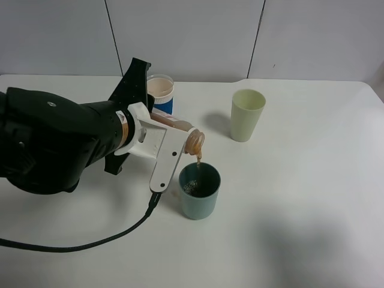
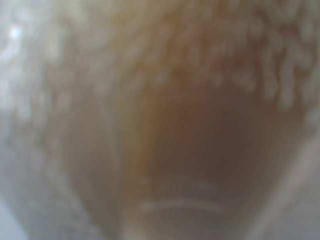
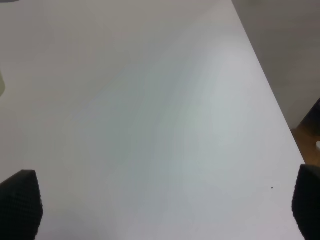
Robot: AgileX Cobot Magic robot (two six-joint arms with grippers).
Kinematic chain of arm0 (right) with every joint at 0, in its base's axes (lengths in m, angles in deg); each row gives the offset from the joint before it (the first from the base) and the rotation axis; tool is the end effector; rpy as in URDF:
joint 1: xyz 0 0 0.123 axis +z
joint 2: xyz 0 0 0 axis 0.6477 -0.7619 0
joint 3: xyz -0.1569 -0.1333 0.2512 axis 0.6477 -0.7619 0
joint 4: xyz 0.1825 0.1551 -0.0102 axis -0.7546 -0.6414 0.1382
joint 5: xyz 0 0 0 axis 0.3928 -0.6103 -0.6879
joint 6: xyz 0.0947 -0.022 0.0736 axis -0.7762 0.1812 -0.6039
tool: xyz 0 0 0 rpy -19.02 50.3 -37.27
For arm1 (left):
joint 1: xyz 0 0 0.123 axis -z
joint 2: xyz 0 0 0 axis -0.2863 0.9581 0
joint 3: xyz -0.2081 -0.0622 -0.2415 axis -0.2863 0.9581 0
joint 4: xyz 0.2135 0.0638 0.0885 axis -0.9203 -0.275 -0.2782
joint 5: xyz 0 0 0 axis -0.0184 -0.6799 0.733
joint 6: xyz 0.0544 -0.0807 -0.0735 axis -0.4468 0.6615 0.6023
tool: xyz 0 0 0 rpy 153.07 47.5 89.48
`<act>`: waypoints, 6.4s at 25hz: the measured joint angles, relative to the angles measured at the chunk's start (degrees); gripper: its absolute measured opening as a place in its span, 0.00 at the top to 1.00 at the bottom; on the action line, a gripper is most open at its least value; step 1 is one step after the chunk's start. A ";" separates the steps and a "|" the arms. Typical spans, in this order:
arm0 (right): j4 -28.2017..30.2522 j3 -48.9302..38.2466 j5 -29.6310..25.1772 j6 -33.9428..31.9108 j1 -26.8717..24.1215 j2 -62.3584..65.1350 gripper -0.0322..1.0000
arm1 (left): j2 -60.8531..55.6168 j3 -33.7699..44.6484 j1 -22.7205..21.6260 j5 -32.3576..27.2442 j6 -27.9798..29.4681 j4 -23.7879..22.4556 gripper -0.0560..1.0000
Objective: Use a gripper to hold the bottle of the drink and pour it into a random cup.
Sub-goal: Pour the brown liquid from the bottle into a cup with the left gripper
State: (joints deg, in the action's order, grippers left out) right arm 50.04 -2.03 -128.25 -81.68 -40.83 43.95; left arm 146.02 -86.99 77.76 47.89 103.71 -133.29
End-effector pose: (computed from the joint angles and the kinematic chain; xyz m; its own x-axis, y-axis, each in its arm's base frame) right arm -0.0293 -0.0110 0.2584 -0.4443 0.0719 -0.8930 0.1210 0.9925 0.0197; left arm 0.2110 -0.2259 0.2280 0.3106 0.9359 0.1662 0.5192 -0.3135 0.7951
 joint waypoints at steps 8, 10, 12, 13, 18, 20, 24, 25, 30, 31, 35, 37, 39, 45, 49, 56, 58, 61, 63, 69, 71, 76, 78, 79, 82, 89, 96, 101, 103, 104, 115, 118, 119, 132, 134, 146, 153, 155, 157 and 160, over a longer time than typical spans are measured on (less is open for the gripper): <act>0.00 0.00 0.00 0.00 0.00 0.00 0.00 | 0.00 0.00 1.54 -2.07 0.07 -0.13 0.63; 0.07 0.00 0.00 0.00 0.00 0.00 0.00 | 0.00 0.00 2.17 -3.27 0.53 -0.25 0.63; 0.06 0.00 0.00 0.00 0.00 0.00 0.00 | 0.00 0.00 2.42 -4.05 1.66 -0.25 0.63; 0.06 0.00 0.00 0.00 0.00 0.00 0.00 | 0.00 0.00 2.55 -4.39 2.08 -0.25 0.63; 0.18 0.00 0.00 -0.39 0.00 0.00 0.00 | 0.00 0.00 2.86 -5.30 2.66 -0.43 0.63; 0.18 0.00 0.00 -0.39 0.00 0.00 0.00 | 0.00 0.00 2.86 -5.75 2.66 -0.57 0.63; 0.23 0.00 0.00 -0.45 0.00 0.00 0.00 | 0.00 0.00 2.86 -5.99 2.66 -0.69 0.63; 0.23 0.00 0.00 -0.42 0.00 0.00 0.00 | 0.00 0.00 2.86 -5.99 2.66 -0.69 0.63; 0.23 0.00 0.00 -0.42 0.00 0.00 0.00 | 0.00 0.00 3.32 -6.34 2.59 -0.69 0.63; 0.23 0.00 0.00 -0.42 0.00 0.00 0.00 | 0.00 0.00 3.58 -6.41 2.48 -0.77 0.63; 0.23 0.00 0.00 -0.42 0.00 0.00 0.00 | -0.06 0.00 4.13 -6.48 1.95 -0.80 0.63; 0.23 0.00 0.00 -0.42 0.00 0.00 0.00 | -0.06 0.00 4.13 -6.64 0.93 -0.80 0.63; 0.35 0.00 0.00 -0.64 0.00 0.00 0.00 | -0.06 0.00 4.13 -6.79 -0.07 -0.80 0.63; 0.73 0.00 -0.06 -1.47 0.00 0.00 0.00 | 0.00 0.00 4.13 -6.85 -0.81 -0.82 0.63; 1.16 0.00 -0.06 -1.52 0.00 0.00 0.00 | 0.15 0.00 4.13 -6.85 -2.05 -0.86 0.63; 1.16 0.00 -0.06 -1.52 0.00 0.00 0.00 | 0.22 0.00 4.13 -6.79 -2.53 -0.86 0.63; 1.16 0.00 -0.06 -1.52 0.00 0.00 0.00 | 0.22 0.00 4.13 -6.79 -3.03 -0.86 0.63; 1.16 0.00 -0.06 -1.52 0.00 0.00 0.00 | 0.22 0.00 4.13 -6.79 -3.36 -1.13 0.63; 1.16 0.00 -0.06 -1.52 0.00 0.00 0.00 | 0.22 0.00 4.13 -6.79 -3.36 -1.53 0.63; 1.16 0.00 -0.06 -1.52 0.00 0.00 0.00 | 0.22 0.00 4.13 -6.88 -3.59 -2.36 0.63; 1.16 0.00 -0.06 -1.52 0.00 0.00 0.00 | 0.22 0.00 4.13 -6.88 -3.96 -2.36 0.63; 1.16 0.00 -0.06 -1.52 0.00 0.00 0.00 | 0.22 0.00 4.13 -7.19 -4.67 -2.36 0.63; 1.16 0.00 -0.06 -1.52 0.00 0.00 0.00 | 0.22 0.00 4.13 -7.32 -4.71 -2.38 0.63; 1.21 0.00 -0.06 -1.52 0.00 0.00 0.00 | 0.22 0.00 4.13 -7.32 -4.71 -2.50 0.63; 1.21 0.00 -0.06 -1.52 0.00 0.00 0.00 | 0.22 0.00 4.13 -7.43 -4.82 -2.80 0.63; 1.32 0.00 -0.06 -1.52 0.00 0.00 0.00 | 0.22 0.00 4.13 -8.41 -4.89 -4.53 0.63; 1.32 0.00 -0.06 -1.52 0.00 0.00 0.00 | 0.22 0.00 4.13 -8.72 -5.06 -6.10 0.63; 1.32 0.00 -0.06 -1.52 0.00 0.00 0.00 | 0.22 0.00 4.13 -8.72 -5.06 -6.21 0.63; 1.32 0.00 -0.06 -1.52 0.00 0.00 0.00 | 0.22 0.00 4.13 -8.77 -5.06 -6.53 0.63; 1.32 0.00 -0.06 -1.52 0.00 0.00 0.00 | 0.22 0.00 4.13 -8.83 -5.06 -6.81 0.63; 1.32 0.00 -0.06 -1.52 0.00 0.00 0.00 | 0.22 0.00 7.41 -12.71 -5.00 -7.63 0.63; 1.32 0.00 -0.06 -1.52 0.00 0.00 0.00 | 0.22 0.00 7.45 -13.35 -5.00 -7.63 0.63; 1.32 0.00 -0.06 -1.52 0.00 0.00 0.00 | 0.22 0.00 7.45 -13.39 -5.00 -7.63 0.63; 1.32 0.00 -0.06 -1.52 0.00 0.00 0.00 | 0.22 0.00 7.45 -13.92 -7.22 -9.34 0.63; 1.32 0.00 -0.06 -1.52 0.00 0.00 0.00 | 0.22 0.00 7.45 -14.27 -7.51 -9.75 0.63; 1.32 0.00 -0.06 -1.52 0.00 0.00 0.00 | 0.22 0.00 7.45 -16.24 -7.61 -12.29 0.63; 1.32 0.00 -0.06 -1.52 0.00 0.00 0.00 | 0.22 0.00 7.45 -16.23 -6.10 -11.41 0.63; 1.32 0.00 -0.06 -1.52 0.00 0.00 0.00 | 0.22 0.00 7.45 -16.23 -4.06 -9.76 0.63; 1.32 0.00 -0.06 -1.52 0.00 0.00 0.00 | 0.22 0.00 7.45 -16.23 -1.07 -7.52 0.63; 1.32 0.00 -0.06 -1.52 0.00 0.00 0.00 | 0.22 0.00 7.45 -15.33 2.55 -3.99 0.63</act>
State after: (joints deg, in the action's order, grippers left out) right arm 51.36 -2.03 -128.31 -83.20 -40.83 43.95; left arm 146.24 -86.99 85.21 32.56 106.26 -137.28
